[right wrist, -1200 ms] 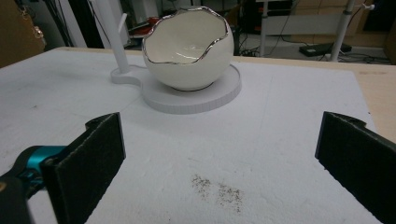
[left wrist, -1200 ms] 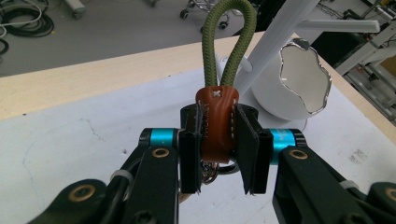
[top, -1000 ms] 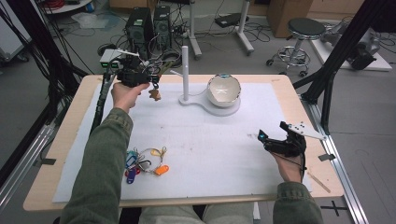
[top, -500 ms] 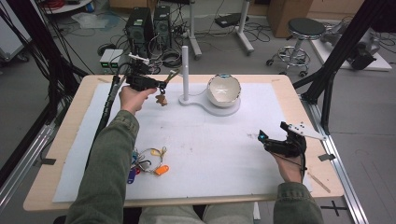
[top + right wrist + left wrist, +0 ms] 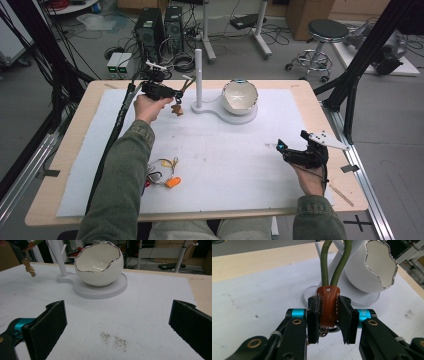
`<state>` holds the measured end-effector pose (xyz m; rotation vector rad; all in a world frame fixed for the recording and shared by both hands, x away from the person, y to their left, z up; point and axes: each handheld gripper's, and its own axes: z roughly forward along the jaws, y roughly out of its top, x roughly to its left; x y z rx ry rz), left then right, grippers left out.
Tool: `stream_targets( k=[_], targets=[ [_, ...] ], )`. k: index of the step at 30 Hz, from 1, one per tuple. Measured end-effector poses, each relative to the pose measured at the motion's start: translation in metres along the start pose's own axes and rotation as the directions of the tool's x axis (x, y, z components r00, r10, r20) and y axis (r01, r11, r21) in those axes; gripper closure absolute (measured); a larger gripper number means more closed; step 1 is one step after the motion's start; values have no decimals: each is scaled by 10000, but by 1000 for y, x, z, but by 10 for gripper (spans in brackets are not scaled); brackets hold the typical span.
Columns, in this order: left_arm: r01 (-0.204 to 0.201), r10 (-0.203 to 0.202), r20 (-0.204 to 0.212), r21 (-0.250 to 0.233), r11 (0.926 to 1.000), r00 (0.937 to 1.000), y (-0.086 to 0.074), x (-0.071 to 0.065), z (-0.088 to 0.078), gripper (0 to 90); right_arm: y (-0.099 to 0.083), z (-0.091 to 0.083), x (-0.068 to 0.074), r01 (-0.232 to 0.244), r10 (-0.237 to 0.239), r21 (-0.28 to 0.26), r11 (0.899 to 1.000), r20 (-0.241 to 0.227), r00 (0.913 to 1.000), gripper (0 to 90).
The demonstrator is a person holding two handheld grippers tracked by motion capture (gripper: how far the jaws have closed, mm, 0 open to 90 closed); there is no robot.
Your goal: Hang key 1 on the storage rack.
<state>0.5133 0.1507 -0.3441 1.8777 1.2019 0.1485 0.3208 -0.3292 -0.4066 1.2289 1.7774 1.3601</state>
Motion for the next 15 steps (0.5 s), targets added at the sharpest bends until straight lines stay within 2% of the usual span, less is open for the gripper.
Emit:
stream_targets(
  k=[2,4,5,7,8,10,11,15],
  targets=[
    [-98,99,-129,37,9999,9999,0,-1,1,707,0,0,0,-3,3,-1,10000,4,10000,7],
    [-395,408,-592,226,9990,9974,-1,-3,3,699,0,0,0,8,-8,9,10000,21,10000,7],
    [-660,704,-1061,447,9968,9919,-2,-4,5,686,0,0,0,11,-12,11,10000,25,10000,7],
    [-918,1038,-1528,841,9922,9828,-3,-5,7,620,0,0,0,15,-15,13,10000,29,10000,7],
    [-972,1114,-1577,951,9907,9812,-3,-4,9,553,0,0,-1,42,-42,5,10000,40,10000,7],
    [-985,1114,-1292,1019,9899,9853,-4,-3,9,445,0,-1,-1,-10,10,10,10000,53,10000,7],
    [-1035,1161,-1165,1085,9887,9864,-4,-2,8,418,0,-1,-2,18,-18,-23,10000,69,10000,7],
    [-1092,1224,-1205,1101,9879,9851,-3,-2,5,335,0,-1,-2,-42,42,-12,10000,75,10000,8]
  ],
)
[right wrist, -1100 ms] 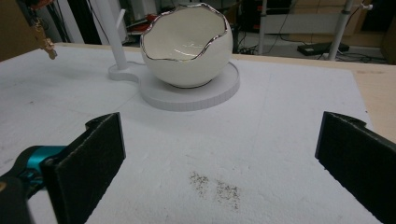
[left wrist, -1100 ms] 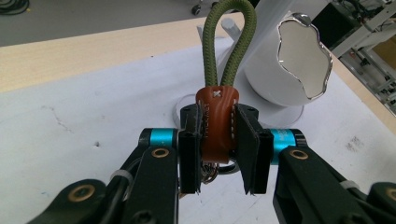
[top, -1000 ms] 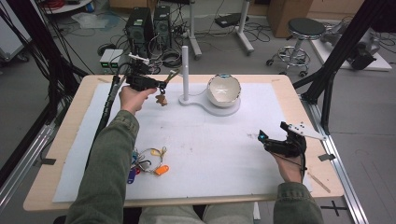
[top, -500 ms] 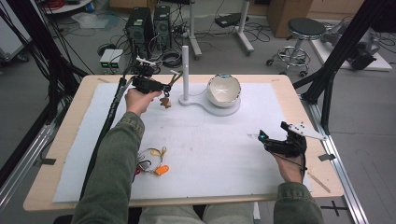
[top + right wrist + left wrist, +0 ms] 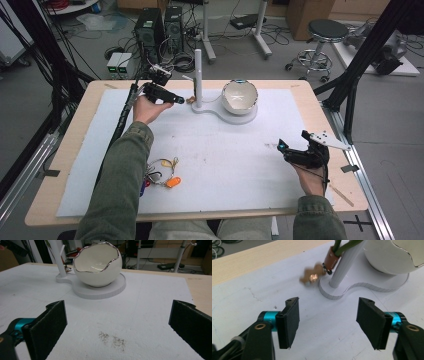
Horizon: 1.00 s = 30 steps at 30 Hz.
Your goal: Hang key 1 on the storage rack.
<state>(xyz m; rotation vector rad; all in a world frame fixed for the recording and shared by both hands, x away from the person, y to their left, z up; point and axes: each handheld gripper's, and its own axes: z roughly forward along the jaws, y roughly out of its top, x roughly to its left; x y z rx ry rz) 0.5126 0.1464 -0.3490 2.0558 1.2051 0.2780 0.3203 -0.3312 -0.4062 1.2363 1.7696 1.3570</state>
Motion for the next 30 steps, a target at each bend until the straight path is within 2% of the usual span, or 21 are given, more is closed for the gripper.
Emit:
stream_targets(
  k=[2,4,5,7,11,13,19,22,25,30],
  targets=[
    [-339,349,-575,182,9993,9977,-1,-4,-1,234,0,0,0,-9,9,-1,10000,-23,10000,8],
    [-621,649,-1135,280,9977,9914,-2,-8,-2,185,0,0,0,1,-1,-15,10000,-13,10000,8],
    [-621,649,-1277,259,9977,9897,-3,-8,-3,142,0,0,-1,-25,25,-7,10000,-39,10000,8],
    [-330,332,-1107,37,9995,9933,-5,-6,-7,107,0,0,-1,-62,62,16,10000,-67,10000,8],
    [-458,453,-1091,-28,9989,9930,-7,-4,-15,16,0,0,-1,-89,90,51,9999,-103,9999,7],
    [-520,489,-1174,-242,9984,9919,-6,-5,-22,16,0,0,-1,-115,115,70,9999,-93,9999,7],
    [-583,503,-1087,-715,9957,9928,-8,-10,-43,16,0,0,-1,-61,62,31,10000,-65,10000,7],
    [-472,401,-931,-759,9960,9948,-15,-10,-50,17,0,-1,-1,-63,63,12,10000,-68,10000,7],
    [-452,386,-961,-680,9967,9946,-26,-8,-55,17,0,-1,-1,-99,99,-8,10000,-75,9999,7],
    [-470,385,-972,-865,9951,9945,-40,-5,-65,17,1,1,-1,-87,87,24,10000,-101,9999,7]
  ],
)
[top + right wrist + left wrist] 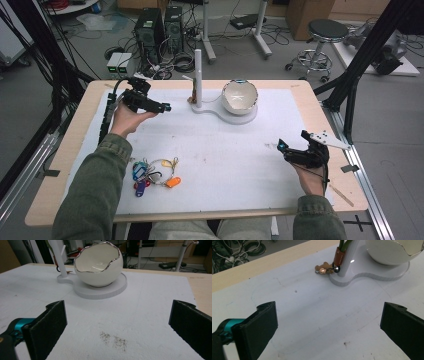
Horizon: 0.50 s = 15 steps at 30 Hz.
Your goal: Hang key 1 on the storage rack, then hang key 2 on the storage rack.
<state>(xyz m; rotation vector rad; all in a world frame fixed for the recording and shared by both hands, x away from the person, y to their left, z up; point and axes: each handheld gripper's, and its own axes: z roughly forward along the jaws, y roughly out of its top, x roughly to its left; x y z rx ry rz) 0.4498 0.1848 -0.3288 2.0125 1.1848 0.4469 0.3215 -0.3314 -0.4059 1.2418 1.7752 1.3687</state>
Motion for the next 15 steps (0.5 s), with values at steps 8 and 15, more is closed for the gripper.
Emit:
stream_targets(
  k=[8,15],
  targets=[
    [-235,235,5,-337,9992,9997,-11,-2,-18,17,0,-1,0,-55,55,43,10000,17,10000,7],
    [-550,555,184,-296,9980,9983,-17,-9,-28,17,-1,-3,-1,-50,50,-3,10000,86,10000,7]
  ],
)
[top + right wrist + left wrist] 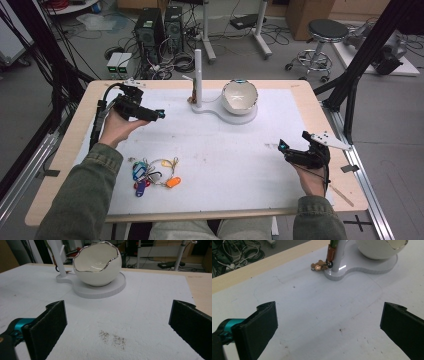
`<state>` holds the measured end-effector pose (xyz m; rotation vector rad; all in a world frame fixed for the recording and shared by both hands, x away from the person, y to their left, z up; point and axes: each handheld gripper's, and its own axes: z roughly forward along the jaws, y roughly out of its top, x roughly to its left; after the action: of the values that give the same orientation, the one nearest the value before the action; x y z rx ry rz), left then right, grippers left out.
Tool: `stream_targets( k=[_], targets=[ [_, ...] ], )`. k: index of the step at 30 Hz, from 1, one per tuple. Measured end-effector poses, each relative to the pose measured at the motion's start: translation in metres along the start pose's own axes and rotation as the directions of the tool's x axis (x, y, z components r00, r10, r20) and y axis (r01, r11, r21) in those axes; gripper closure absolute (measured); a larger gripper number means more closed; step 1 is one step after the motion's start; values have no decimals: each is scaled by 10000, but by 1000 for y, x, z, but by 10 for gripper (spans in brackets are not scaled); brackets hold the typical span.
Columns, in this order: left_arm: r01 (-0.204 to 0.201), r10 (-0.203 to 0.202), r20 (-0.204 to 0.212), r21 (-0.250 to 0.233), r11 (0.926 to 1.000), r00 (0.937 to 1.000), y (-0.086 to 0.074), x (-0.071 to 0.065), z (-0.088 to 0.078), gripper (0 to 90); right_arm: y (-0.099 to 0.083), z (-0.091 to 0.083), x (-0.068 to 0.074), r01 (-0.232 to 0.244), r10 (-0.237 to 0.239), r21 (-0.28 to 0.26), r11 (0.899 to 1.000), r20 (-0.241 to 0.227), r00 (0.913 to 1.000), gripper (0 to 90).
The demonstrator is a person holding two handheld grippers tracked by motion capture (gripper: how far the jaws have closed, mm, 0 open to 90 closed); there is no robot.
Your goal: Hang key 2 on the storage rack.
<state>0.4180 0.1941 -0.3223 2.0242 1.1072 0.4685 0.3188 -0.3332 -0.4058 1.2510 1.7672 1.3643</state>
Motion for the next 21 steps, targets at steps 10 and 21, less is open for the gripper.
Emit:
stream_targets(
  k=[10,21],
  targets=[
    [-212,211,103,80,9997,9997,-17,-14,-11,17,0,0,-1,-28,29,-43,10000,32,10000,7],
    [-297,293,342,102,9995,9990,-39,-26,-17,17,0,1,0,-14,14,16,10000,11,10000,7]
  ],
)
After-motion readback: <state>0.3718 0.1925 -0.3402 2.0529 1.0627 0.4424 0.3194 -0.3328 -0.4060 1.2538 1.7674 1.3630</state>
